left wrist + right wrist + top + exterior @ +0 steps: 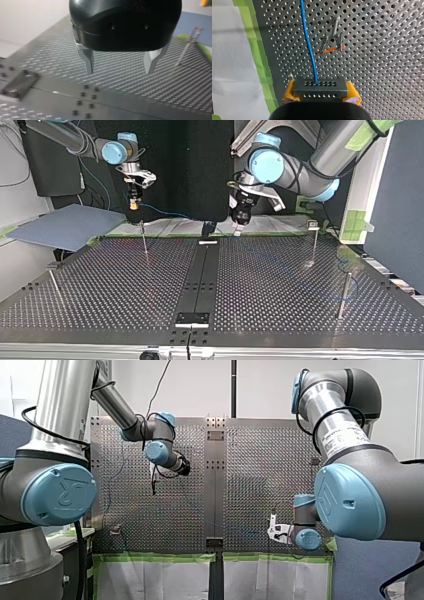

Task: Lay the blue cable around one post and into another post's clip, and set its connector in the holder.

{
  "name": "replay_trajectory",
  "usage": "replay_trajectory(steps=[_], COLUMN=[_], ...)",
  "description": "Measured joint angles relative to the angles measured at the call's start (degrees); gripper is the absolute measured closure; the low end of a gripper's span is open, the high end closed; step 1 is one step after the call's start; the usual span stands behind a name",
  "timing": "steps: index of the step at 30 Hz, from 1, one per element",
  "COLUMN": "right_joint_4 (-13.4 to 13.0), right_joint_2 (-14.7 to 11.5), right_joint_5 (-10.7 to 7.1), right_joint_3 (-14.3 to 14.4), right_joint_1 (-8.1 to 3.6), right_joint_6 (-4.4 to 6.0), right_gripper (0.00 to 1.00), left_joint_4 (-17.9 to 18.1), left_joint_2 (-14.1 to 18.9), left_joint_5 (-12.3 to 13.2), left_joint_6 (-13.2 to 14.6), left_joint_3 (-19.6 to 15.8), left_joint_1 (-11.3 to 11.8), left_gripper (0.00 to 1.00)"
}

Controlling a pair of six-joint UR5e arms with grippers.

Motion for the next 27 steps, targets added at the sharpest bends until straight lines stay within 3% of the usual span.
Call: replay_trajectory(steps=[5,12,21,27], right_joint_4=[0.46,0.68,2.69,5.34], right_joint_2=[-0.06,-0.07,-0.06,-0.07], right_joint_5=[0.04,-0.21,-0.41,-0.74], right_joint_3=[-0.22,-0.45,-1.43,-2.38], right_joint_1=[-0.16,-0.33,-0.21,-0.01], right_joint_6=[-0.06,-0.31,-2.31,-4.83], right_gripper=[1.00,1.00,1.00,1.00], left_joint_4=[2.56,7.08,12.19,15.87], left_joint_2=[-2.55,-7.09,-12.20,-15.88], left_joint_5=[-1.67,0.80,4.06,6.07], left_joint_6=[0.30,2.21,3.15,2.96], left_joint_3=[-2.50,-7.04,-10.43,-9.94], left_joint_1=[-2.55,-7.08,-12.20,-15.17], left_gripper=[0.00,0.00,0.00,0.00])
